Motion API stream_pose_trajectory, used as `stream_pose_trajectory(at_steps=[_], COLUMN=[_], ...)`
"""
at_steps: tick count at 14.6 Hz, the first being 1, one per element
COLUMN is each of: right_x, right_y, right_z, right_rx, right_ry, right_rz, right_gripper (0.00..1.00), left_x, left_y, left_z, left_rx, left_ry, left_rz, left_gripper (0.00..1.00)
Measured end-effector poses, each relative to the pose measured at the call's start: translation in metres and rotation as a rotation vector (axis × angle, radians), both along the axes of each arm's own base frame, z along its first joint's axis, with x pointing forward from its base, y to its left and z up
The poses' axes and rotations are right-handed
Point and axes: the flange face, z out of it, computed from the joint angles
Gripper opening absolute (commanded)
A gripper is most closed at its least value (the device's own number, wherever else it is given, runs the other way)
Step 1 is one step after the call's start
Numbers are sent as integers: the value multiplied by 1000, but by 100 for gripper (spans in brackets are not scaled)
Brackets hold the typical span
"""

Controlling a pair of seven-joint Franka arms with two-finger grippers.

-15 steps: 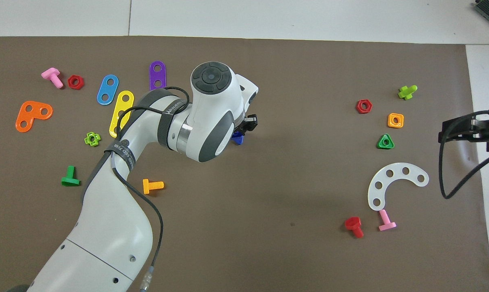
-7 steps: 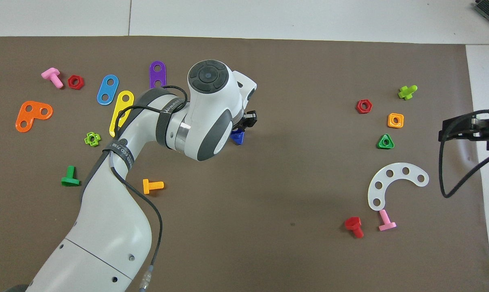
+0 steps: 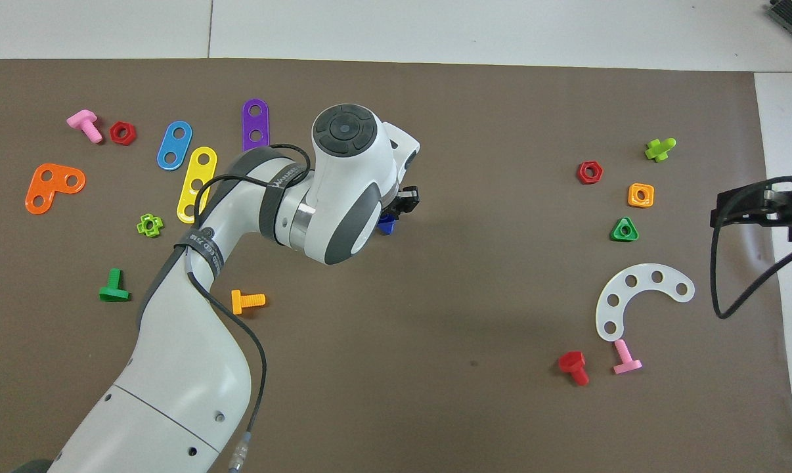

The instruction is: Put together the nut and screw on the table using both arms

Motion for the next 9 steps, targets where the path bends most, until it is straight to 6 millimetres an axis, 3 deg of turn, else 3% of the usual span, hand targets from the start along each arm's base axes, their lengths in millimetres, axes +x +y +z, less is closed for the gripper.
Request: stream_pose_trajectory(at_steps=[6, 7, 9], right_x=[0, 0, 0], right_y=[0, 0, 0], right_z=[0, 0, 0], right_rx=[0, 0, 0], right_ry=[0, -1, -1], right_rz=[0, 0, 0], right_gripper=[100, 100, 100], left_x=[-4, -5, -8], left_y=[2, 1, -4], left_z=[-13, -16, -18], left_rx=[9, 6, 2], left_ry=[12, 7, -1], left_rz=[3, 9, 20], left_gripper=[25, 30, 49])
